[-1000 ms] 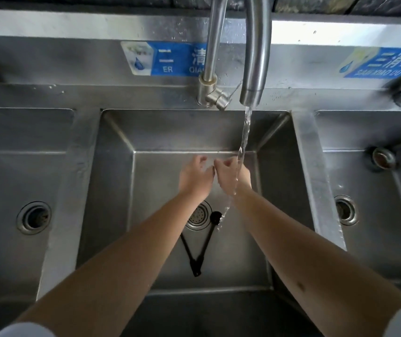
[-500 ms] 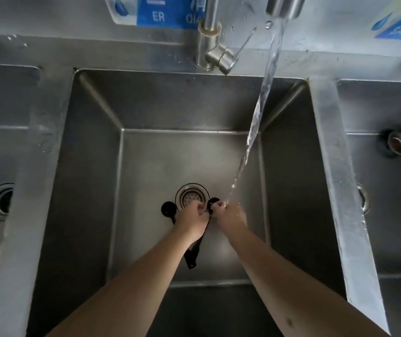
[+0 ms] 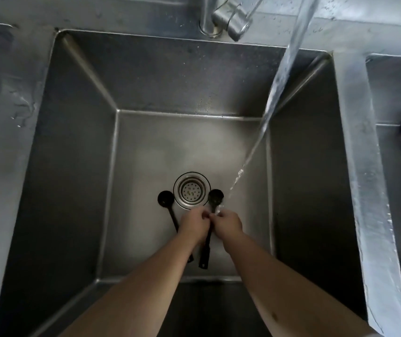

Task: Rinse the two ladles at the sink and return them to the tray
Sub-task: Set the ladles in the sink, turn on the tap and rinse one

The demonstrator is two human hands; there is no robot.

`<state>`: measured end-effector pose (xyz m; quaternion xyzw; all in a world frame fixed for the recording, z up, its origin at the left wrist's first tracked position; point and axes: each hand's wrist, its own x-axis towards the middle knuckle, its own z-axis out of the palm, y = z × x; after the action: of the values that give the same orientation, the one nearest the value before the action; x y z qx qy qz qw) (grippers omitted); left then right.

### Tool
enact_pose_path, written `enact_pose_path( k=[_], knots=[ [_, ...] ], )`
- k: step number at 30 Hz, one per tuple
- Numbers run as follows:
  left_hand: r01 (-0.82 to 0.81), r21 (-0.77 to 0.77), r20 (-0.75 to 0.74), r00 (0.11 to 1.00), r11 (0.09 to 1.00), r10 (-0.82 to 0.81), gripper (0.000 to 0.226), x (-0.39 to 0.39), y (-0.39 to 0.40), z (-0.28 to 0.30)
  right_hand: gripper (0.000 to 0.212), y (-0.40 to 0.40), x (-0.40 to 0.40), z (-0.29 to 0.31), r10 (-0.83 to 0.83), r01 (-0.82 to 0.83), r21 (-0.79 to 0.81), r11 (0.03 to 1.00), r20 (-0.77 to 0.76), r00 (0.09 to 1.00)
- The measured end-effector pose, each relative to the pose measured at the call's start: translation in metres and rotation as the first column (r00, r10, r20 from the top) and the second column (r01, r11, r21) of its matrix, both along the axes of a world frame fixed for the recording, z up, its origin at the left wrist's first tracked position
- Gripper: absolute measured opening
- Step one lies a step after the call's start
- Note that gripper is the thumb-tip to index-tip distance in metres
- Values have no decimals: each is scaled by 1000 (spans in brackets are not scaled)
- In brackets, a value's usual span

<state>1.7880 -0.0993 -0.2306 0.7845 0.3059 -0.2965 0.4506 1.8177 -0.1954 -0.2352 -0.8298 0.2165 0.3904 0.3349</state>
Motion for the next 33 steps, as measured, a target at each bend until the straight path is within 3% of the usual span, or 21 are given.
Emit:
enact_pose_path(
  k=[3, 6, 11, 16, 22, 24, 26, 28, 31, 33],
  knots=[
    [-69, -74, 13, 997, 995, 71, 18, 2, -1, 23, 30, -10, -2, 33, -85, 88, 133, 987, -26, 996],
    [-204, -131, 38, 977, 970, 210, 10, 8, -2, 53, 25, -21, -7, 78, -228, 260, 325, 909, -135, 964],
    [-288, -280, 87, 942, 916, 323, 24, 23, -2, 103, 18, -28, -10, 142, -266, 327, 391, 860, -203, 942],
    [-430, -506, -17, 872, 748, 490, 19, 34, -4, 143, 15, -28, -8, 187, -274, 318, 430, 845, -163, 948],
    [-481, -493, -99, 859, 725, 502, 4, 39, 4, 172, 15, -33, -4, 217, -274, 306, 504, 808, -138, 952],
    [-458, -428, -124, 883, 779, 452, 18, 41, 6, 175, 18, -34, -3, 218, -248, 254, 481, 839, -76, 966],
    [-472, -401, -151, 879, 785, 452, 16, 43, 5, 182, 21, -34, 0, 218, -213, 207, 457, 865, -39, 976],
    [-538, -471, -193, 836, 698, 514, 14, 42, 3, 186, 25, -33, 5, 218, -175, 166, 453, 876, -21, 984],
    [-616, -685, -329, 737, 389, 590, 24, 38, 6, 189, 25, -35, 12, 218, -182, 183, 491, 852, -50, 982],
    [-572, -773, -341, 740, 275, 580, 21, 35, 8, 192, 21, -38, 18, 218, -221, 247, 529, 812, -113, 969]
  ],
)
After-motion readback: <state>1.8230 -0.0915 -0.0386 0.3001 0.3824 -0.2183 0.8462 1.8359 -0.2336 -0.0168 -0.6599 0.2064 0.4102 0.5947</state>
